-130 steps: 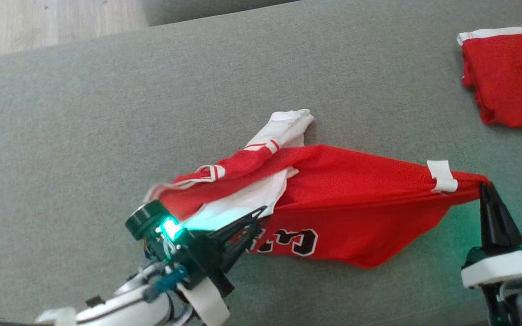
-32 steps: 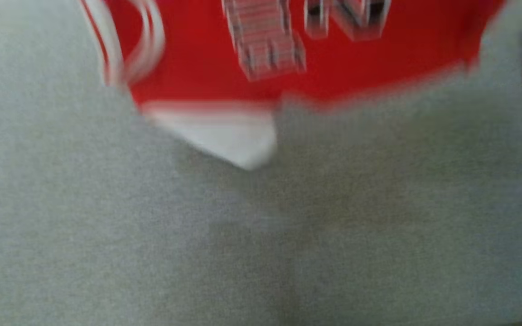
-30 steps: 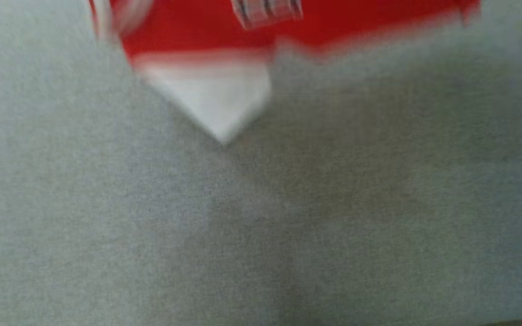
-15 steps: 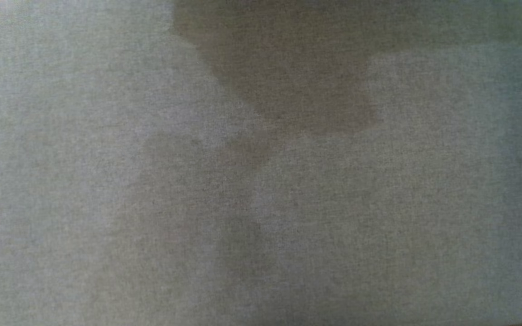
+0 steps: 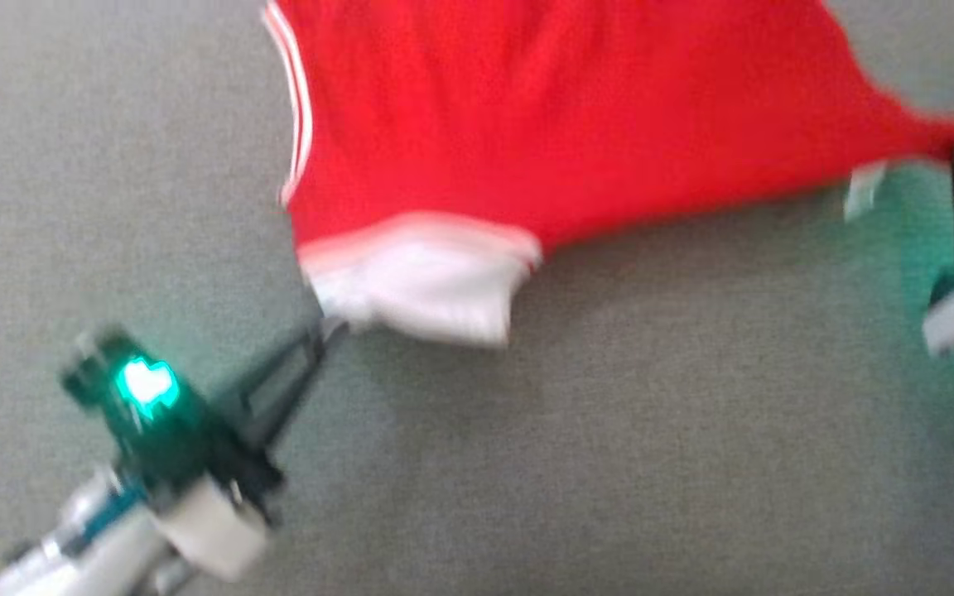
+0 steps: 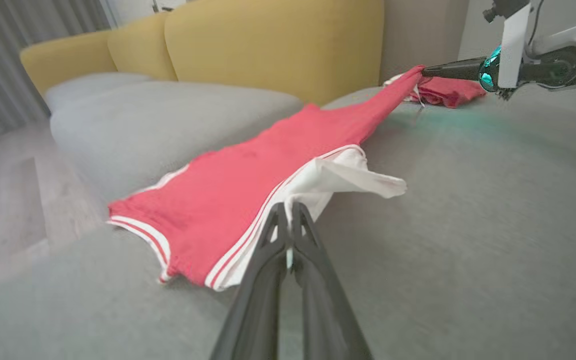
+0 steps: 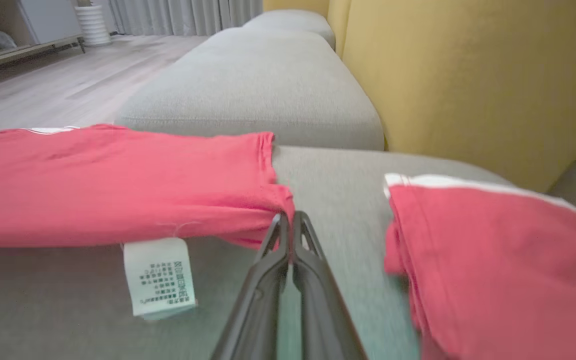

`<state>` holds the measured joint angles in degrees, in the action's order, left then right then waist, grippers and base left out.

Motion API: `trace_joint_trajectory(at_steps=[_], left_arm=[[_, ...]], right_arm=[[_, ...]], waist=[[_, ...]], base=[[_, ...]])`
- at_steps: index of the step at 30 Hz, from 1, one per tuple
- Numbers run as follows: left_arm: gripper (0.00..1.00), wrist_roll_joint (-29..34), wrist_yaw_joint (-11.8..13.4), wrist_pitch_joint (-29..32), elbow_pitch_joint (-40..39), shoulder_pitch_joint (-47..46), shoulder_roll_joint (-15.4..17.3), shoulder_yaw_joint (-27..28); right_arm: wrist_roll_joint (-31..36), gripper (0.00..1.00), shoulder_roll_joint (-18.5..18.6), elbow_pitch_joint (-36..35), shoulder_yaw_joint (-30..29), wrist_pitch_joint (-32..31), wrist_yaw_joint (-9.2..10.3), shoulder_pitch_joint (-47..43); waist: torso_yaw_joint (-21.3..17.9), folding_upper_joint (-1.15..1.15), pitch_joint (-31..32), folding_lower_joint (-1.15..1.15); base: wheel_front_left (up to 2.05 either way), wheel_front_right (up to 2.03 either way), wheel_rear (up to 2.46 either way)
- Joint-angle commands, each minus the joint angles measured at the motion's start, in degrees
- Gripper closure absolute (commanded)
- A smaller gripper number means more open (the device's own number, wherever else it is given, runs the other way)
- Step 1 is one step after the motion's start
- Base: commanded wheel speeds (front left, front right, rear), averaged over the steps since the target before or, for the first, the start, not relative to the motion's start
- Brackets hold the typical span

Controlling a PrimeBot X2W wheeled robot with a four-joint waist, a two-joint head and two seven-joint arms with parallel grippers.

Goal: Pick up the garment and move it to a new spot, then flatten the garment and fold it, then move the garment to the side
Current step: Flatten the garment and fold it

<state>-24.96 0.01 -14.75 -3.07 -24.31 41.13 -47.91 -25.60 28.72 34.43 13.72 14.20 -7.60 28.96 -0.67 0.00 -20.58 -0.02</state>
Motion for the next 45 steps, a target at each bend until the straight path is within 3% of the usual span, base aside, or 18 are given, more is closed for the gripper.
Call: trace_joint_trajectory(at_steps=[1,8,14,23,38,39,40,41,45], left_arm=[[1.00,0.4,0.7,-0.2,-2.2,0.8,1.7,2.7],[1.00,0.8,1.5,-0.2,-5.5,14.1,-0.1,5.4],[1.00,1.1,-1.0,-0.2,-6.8,15.2,-0.8,9.5],[1.00,1.3,-6.7,-0.2,0.2,-0.1,-3.6,10.9],[1.00,-4.3,-7.5,-0.2,14.7,-28.2,-5.9,2.2],[0.94,-4.5,-7.5,-0.2,15.3,-29.0,-6.3,2.3],[0.43,-4.7,-7.5,-0.2,16.0,-29.7,-6.8,2.7],[0.00,-4.7,-7.5,-0.2,16.5,-30.0,-7.3,3.4],[0.00,-4.4,-7.1,-0.2,18.3,-27.5,-9.5,7.2]], right_arm=[[-0.8,1.00,1.1,-2.9,-1.0,0.7,0.11,-3.7],[-0.3,1.00,0.6,-14.0,-8.0,-1.5,0.11,-20.9],[1.6,1.00,-1.4,-22.7,-13.3,-7.4,0.11,-25.4],[3.2,1.00,-4.0,-24.3,-13.6,-15.1,0.11,-15.7],[4.9,1.00,-2.6,-12.4,-8.9,-15.3,0.11,3.7],[5.0,0.75,-2.7,-11.6,-8.7,-14.8,0.11,4.4],[5.2,0.00,-2.7,-10.7,-8.5,-14.4,0.11,5.1],[5.2,0.00,-2.9,-10.0,-8.4,-13.6,0.11,5.6],[4.9,0.00,-3.6,-8.0,-7.2,-10.0,0.11,6.3]], waist=[[-0.1,0.00,1.6,0.02],[-0.1,0.00,4.7,0.02],[-0.2,0.00,5.2,0.02],[0.5,0.00,1.3,0.02],[1.4,0.00,-6.5,0.02],[1.5,0.00,-6.8,0.02],[1.6,0.00,-7.0,0.02],[1.7,0.00,-7.1,0.02],[1.9,0.00,-6.9,0.02]], base=[[0.00,0.00,0.00],[0.00,0.00,0.00],[0.00,0.00,0.00],[0.00,0.00,0.00],[0.00,0.00,0.00],[0.00,0.00,0.00],[0.00,0.00,0.00],[0.00,0.00,0.00],[0.00,0.00,0.00]])
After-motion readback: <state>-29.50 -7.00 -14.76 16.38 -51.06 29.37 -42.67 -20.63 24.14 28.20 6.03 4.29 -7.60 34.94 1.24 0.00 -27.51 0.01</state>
